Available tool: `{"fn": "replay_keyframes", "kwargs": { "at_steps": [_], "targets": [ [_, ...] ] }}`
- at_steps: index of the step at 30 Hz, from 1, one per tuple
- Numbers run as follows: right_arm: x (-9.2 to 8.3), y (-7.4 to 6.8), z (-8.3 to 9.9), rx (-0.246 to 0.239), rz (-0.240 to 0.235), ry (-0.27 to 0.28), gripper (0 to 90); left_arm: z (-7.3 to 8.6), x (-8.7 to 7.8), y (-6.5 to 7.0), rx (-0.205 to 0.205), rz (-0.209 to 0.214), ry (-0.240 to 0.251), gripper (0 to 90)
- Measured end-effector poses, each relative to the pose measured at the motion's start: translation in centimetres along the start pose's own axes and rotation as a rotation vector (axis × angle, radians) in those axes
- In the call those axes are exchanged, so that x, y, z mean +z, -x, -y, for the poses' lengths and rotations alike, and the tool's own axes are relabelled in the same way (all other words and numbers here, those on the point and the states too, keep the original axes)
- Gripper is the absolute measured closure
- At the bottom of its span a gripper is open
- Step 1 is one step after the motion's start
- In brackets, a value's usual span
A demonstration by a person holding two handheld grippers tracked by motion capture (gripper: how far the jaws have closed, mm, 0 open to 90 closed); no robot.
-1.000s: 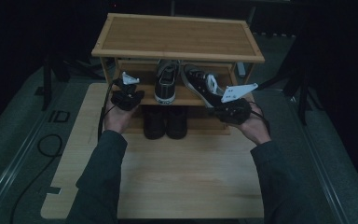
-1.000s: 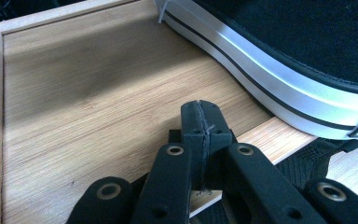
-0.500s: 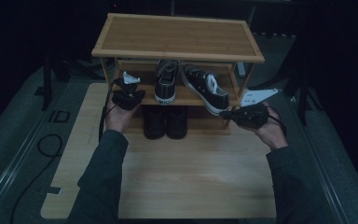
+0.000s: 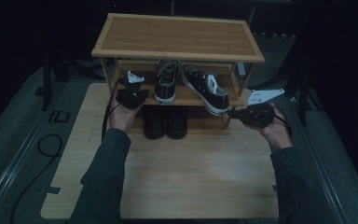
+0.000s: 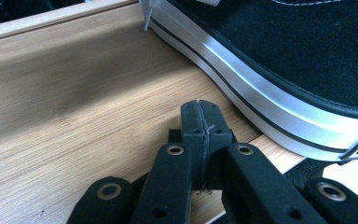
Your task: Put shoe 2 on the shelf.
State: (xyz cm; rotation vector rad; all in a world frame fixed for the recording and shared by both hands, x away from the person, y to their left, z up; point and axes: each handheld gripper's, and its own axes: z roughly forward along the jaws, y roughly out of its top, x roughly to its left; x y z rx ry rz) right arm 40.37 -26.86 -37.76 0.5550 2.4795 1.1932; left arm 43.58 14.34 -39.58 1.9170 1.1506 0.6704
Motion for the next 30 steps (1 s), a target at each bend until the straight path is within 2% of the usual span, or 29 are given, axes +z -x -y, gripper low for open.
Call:
{"fn": "replay_keyframes", "kwargs": {
  "at_steps": [6, 10, 17, 22, 30],
  "targets": [
    [0.0, 0.0, -0.2, 0.007, -0.002, 0.017, 90.0, 0.0, 0.0, -0.1, -0.007, 0.016, -0.003, 90.0],
    [0.3, -0.4, -0.6, -0.006, -0.018, 0.031, 90.0, 0.0, -0.1, 0.1, 0.011, -0.001, -0.006, 90.0],
    [0.3, -0.5, -1.2, -0.002, -0.017, 0.072, 90.0, 0.0, 0.0, 0.2, 0.013, -0.007, -0.002, 90.0],
    [1.0, -1.0, -1.6, -0.006, -0.049, 0.087, 90.0, 0.0, -0.1, 0.3, 0.029, -0.013, -0.007, 90.0],
    [1.9, -1.5, -2.3, -0.011, -0.081, 0.089, 90.0, 0.0, -0.1, 0.4, 0.03, -0.005, -0.003, 90.0]
  ]
}}
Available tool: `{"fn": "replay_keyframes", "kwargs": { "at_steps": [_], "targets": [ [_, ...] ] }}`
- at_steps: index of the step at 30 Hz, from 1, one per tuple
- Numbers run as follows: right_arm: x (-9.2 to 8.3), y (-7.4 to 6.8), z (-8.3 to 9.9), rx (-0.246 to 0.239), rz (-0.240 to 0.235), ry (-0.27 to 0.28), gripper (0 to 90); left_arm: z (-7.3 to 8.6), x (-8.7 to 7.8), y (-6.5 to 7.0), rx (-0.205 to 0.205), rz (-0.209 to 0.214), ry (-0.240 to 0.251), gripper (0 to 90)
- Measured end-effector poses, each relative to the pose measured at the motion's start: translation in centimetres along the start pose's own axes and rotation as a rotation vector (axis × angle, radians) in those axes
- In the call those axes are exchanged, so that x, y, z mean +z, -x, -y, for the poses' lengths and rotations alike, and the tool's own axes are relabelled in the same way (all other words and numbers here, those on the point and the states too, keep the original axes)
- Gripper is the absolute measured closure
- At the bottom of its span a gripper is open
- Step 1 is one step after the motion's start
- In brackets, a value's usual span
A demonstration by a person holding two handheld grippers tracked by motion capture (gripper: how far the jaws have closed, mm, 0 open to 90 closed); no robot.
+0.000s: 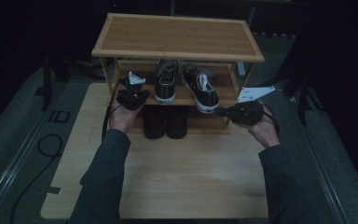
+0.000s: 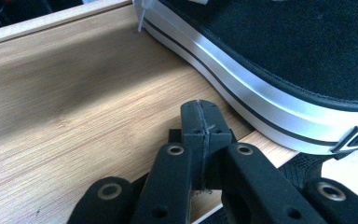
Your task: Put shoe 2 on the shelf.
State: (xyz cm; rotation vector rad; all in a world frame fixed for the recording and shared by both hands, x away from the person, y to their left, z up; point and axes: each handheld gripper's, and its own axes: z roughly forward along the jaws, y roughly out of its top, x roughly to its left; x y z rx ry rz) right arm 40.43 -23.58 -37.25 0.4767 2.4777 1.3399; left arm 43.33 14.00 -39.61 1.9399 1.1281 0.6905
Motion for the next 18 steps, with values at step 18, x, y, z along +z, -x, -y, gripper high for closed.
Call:
{"fn": "replay_keyframes", "kwargs": {
  "at_steps": [18],
  "targets": [
    [2.0, -1.0, -1.0, -0.032, -0.04, -0.007, 90.0, -0.2, -0.1, 0.3, 0.01, 0.003, -0.017, 90.0]
  ]
}}
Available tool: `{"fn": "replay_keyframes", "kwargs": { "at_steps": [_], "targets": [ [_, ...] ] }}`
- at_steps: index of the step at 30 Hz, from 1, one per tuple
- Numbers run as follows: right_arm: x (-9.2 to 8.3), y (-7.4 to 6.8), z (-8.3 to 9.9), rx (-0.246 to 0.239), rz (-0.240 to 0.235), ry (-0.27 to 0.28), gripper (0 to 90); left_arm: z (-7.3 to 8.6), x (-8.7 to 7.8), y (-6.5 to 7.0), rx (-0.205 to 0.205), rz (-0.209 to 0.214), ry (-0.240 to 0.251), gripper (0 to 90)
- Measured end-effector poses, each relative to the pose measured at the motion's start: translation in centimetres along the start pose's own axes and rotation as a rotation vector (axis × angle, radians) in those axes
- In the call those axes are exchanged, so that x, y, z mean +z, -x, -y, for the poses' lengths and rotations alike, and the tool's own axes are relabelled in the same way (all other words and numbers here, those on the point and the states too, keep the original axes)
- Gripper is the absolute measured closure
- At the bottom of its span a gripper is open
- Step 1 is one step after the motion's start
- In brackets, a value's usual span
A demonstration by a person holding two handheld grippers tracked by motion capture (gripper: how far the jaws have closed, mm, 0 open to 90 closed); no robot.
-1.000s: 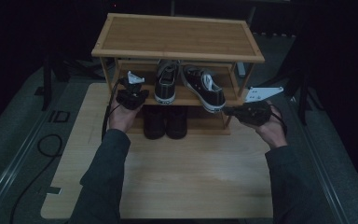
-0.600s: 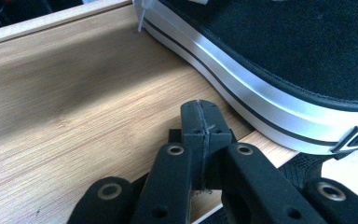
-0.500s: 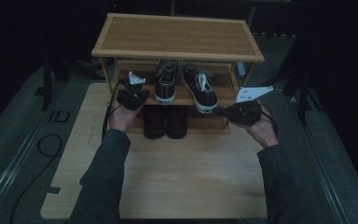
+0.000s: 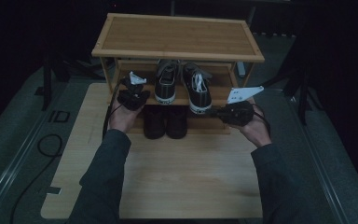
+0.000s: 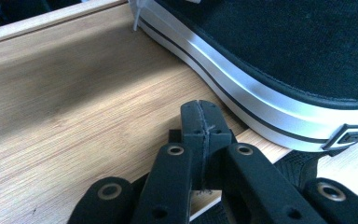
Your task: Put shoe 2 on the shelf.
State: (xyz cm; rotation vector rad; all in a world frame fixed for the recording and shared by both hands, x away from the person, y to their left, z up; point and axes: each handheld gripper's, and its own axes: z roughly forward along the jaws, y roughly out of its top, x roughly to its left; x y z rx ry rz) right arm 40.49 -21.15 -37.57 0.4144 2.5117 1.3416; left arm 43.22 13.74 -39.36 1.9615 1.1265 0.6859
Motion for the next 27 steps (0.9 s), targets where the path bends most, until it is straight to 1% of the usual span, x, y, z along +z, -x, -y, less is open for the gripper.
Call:
{"fn": "replay_keyframes", "kwargs": {
  "at_steps": [6, 11, 15, 17, 19, 22, 26, 27],
  "targets": [
    [0.25, -0.1, 0.14, 0.0, -0.003, -0.001, 90.0, -0.04, 0.04, 0.09, -0.015, -0.001, 0.002, 90.0],
    [0.36, -0.17, 0.15, 0.0, -0.003, -0.002, 90.0, -0.16, 0.12, 0.07, -0.009, 0.005, -0.003, 90.0],
    [0.46, -0.21, 0.14, -0.002, -0.005, -0.001, 90.0, -0.28, 0.4, 0.46, -0.016, 0.007, 0.007, 90.0],
    [0.48, -0.21, 0.15, -0.001, -0.005, -0.001, 90.0, -0.35, 0.48, 0.57, -0.009, 0.001, 0.007, 90.0],
    [0.5, -0.24, 0.12, -0.002, -0.005, 0.0, 90.0, -0.4, 0.56, 0.56, -0.018, 0.008, 0.008, 90.0],
    [0.51, -0.25, 0.07, -0.001, -0.003, 0.004, 90.0, -0.42, 0.59, 0.57, -0.017, 0.008, 0.006, 90.0],
    [0.48, -0.19, -0.04, 0.003, -0.005, 0.012, 90.0, -0.4, 0.54, 0.68, -0.008, 0.016, 0.005, 90.0],
    [0.47, -0.17, -0.06, 0.003, -0.005, 0.014, 90.0, -0.35, 0.52, 0.77, -0.006, 0.012, 0.007, 90.0]
  ]
}}
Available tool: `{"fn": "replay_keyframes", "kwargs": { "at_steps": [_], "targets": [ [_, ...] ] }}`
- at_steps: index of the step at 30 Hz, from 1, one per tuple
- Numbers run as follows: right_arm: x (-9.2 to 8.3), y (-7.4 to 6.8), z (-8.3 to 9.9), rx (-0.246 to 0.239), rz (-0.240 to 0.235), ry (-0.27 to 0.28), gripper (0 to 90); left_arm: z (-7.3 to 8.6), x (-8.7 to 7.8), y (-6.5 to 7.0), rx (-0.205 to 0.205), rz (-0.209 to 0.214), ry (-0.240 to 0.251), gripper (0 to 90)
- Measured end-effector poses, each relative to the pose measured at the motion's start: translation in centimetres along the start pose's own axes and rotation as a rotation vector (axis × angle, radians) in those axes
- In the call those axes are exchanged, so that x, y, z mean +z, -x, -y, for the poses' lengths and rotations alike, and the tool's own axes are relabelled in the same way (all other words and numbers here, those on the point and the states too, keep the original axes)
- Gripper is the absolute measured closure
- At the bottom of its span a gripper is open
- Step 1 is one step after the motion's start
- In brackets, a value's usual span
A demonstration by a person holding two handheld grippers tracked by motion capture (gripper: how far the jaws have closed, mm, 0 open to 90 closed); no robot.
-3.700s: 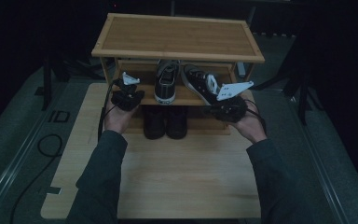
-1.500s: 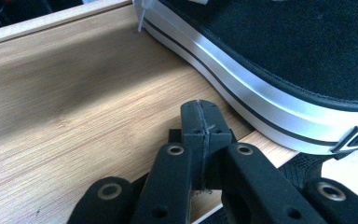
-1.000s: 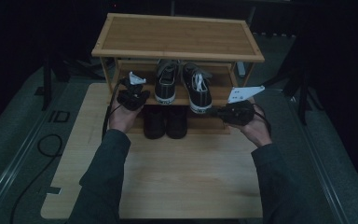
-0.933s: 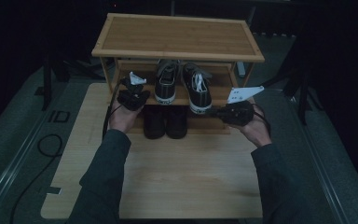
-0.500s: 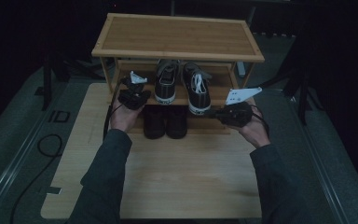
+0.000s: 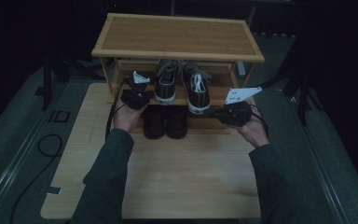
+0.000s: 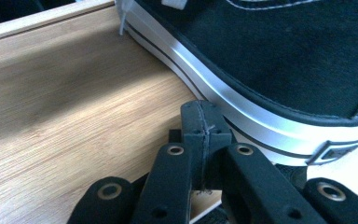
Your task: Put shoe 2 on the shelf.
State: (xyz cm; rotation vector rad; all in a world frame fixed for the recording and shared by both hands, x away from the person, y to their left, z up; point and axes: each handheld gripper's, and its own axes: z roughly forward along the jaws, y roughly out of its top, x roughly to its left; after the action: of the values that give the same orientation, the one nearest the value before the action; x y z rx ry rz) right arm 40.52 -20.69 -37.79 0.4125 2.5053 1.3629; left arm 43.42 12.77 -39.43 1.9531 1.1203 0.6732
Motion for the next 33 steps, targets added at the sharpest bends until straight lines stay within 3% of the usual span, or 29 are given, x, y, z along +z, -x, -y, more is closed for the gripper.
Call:
{"fn": "replay_keyframes", "kwargs": {
  "at_steps": [18, 33],
  "targets": [
    [1.2, -0.1, -1.0, -0.012, -0.019, 0.024, 90.0, 0.2, 0.0, 0.1, -0.012, -0.001, 0.009, 90.0],
    [2.0, -0.2, -0.6, -0.034, 0.012, -0.011, 90.0, 0.3, 0.0, 0.0, -0.025, 0.006, 0.019, 90.0]
  ]
}}
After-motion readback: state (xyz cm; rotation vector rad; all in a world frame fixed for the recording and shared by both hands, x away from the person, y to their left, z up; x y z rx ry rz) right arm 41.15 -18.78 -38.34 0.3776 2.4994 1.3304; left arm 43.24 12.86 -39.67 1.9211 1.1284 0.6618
